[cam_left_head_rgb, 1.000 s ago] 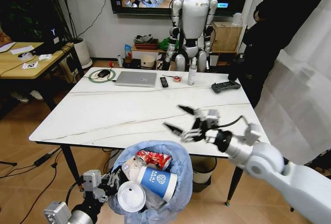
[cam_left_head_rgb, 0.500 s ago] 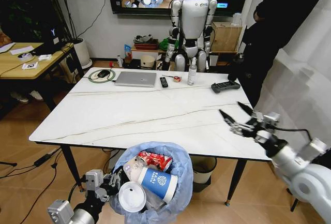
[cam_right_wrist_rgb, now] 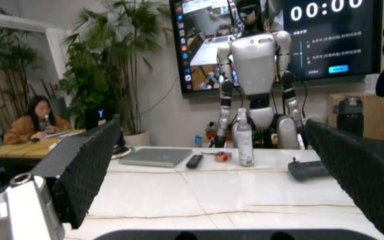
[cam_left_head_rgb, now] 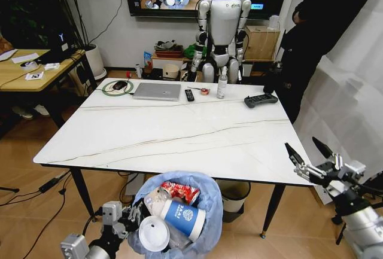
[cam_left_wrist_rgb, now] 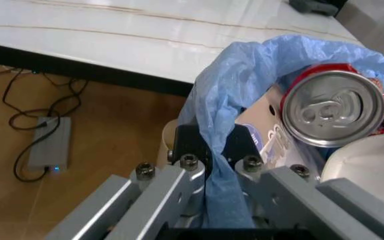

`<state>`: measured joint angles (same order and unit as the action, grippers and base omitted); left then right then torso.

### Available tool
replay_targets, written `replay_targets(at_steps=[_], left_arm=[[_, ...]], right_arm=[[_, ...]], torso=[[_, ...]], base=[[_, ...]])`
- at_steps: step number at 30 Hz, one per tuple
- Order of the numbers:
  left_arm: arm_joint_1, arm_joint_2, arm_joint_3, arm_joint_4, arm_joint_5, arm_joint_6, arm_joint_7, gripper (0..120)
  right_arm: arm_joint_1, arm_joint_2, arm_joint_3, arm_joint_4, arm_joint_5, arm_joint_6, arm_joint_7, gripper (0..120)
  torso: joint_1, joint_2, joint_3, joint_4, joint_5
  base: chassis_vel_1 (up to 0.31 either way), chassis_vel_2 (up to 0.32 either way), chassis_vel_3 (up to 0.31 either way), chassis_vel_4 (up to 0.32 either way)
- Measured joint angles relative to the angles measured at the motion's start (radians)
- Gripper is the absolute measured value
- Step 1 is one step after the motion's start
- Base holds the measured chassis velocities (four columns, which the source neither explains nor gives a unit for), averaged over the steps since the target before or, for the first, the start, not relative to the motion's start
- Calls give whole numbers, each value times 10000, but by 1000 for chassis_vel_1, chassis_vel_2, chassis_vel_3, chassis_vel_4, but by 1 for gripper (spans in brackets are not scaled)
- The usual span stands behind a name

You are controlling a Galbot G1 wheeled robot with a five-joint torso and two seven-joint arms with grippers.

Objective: Pick up the trash bin and place the trash from the table into it.

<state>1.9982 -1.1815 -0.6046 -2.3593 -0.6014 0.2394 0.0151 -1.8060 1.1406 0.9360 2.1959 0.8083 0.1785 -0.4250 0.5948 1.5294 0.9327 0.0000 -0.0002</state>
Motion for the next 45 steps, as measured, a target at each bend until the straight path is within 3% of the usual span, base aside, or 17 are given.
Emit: replay_targets(at_steps=[12, 35, 45], left_arm=[[423, 33, -231, -92, 148, 25, -72, 0], [370, -30, -52, 17, 296, -44, -58, 0], [210, -26, 97, 516, 644, -229, 21, 0]], right_arm=[[431, 674, 40, -201, 19, 243, -569, 100], [464, 654, 30, -221, 60, 251, -592, 100], [467, 648, 21, -221, 68, 249, -589, 100]], torso=[[1, 0, 0, 0, 2], [1, -2, 0, 0, 2], [2, -2, 0, 0, 1]], base=[[0, 0, 0, 0], [0, 0, 0, 0], [0, 0, 0, 0]])
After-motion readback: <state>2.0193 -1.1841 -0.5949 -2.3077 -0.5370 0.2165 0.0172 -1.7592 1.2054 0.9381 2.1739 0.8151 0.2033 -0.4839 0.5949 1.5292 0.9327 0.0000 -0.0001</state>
